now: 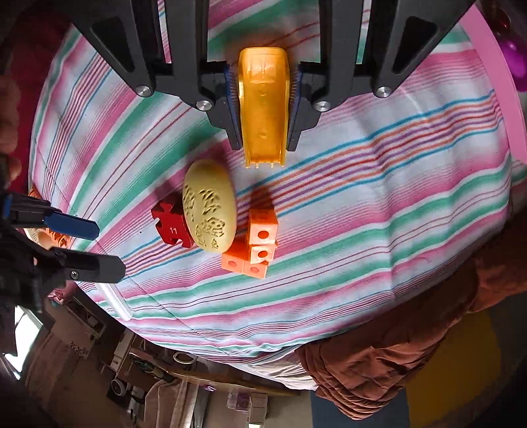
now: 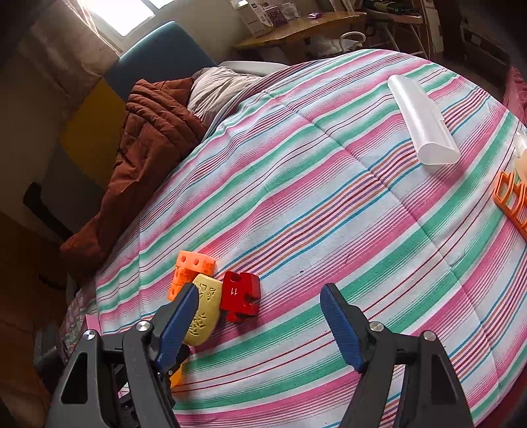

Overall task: Organize rigid objects
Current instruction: 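Lift the orange boat-shaped piece with the left tool, then grasp the red block with the right tool while the left tool holds the orange piece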

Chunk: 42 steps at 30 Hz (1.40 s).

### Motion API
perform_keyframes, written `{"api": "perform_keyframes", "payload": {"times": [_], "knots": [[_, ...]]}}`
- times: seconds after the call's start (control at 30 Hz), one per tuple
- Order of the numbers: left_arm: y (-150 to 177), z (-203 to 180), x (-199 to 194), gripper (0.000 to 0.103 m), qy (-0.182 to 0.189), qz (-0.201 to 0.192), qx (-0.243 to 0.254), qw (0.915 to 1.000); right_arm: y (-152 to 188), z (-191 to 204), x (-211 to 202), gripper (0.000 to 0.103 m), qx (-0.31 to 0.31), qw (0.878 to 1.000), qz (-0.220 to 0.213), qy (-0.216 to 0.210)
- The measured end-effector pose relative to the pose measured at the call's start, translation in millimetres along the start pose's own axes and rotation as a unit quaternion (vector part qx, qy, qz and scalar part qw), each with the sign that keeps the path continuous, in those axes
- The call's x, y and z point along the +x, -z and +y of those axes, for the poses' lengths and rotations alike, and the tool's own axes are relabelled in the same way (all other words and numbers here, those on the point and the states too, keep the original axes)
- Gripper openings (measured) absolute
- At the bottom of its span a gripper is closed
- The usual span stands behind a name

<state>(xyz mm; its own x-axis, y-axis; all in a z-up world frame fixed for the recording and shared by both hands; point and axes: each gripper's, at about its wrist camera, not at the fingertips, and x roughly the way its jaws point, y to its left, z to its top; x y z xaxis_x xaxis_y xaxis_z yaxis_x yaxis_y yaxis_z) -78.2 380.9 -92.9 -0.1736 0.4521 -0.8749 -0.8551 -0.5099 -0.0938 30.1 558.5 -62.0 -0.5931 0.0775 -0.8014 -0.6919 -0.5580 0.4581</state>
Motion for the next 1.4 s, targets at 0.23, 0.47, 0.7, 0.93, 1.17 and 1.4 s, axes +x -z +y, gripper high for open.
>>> {"api": "perform_keyframes", "payload": {"times": [0.23, 0.47, 0.7, 0.93, 1.17, 1.4], "knots": [[67.9, -11.3, -34.9, 0.025, -0.019, -0.027, -0.037, 0.9988, 3.3, 9.1, 1.2, 0.073, -0.022, 1.0, 0.006, -0.016], [102.3, -24.7, -47.6, 0.026, -0.036, -0.063, -0.035, 0.9968, -3.3, -11.0, 0.4, 0.035, 0.015, 1.0, 0.004, -0.013], [104.7, -35.7, -43.0, 0.026, -0.057, -0.089, -0.005, 0.9944, 0.9, -8.9, 16.1, 0.033, 0.007, 0.999, 0.033, -0.012], [111.3, -31.1, -46.3, 0.026, -0.051, -0.102, -0.009, 0.9935, -9.6, 1.4, 34.6, 0.039, 0.001, 0.999, 0.039, -0.006], [113.5, -31.1, -47.3, 0.026, -0.049, -0.107, -0.01, 0.993, -14.0, 22.3, 60.0, 0.039, -0.036, 0.997, 0.065, 0.026], [116.4, -31.2, -48.3, 0.026, -0.048, -0.112, -0.011, 0.9925, 16.3, 67.3, 72.3, 0.038, -0.26, 0.954, 0.087, 0.119]]}}
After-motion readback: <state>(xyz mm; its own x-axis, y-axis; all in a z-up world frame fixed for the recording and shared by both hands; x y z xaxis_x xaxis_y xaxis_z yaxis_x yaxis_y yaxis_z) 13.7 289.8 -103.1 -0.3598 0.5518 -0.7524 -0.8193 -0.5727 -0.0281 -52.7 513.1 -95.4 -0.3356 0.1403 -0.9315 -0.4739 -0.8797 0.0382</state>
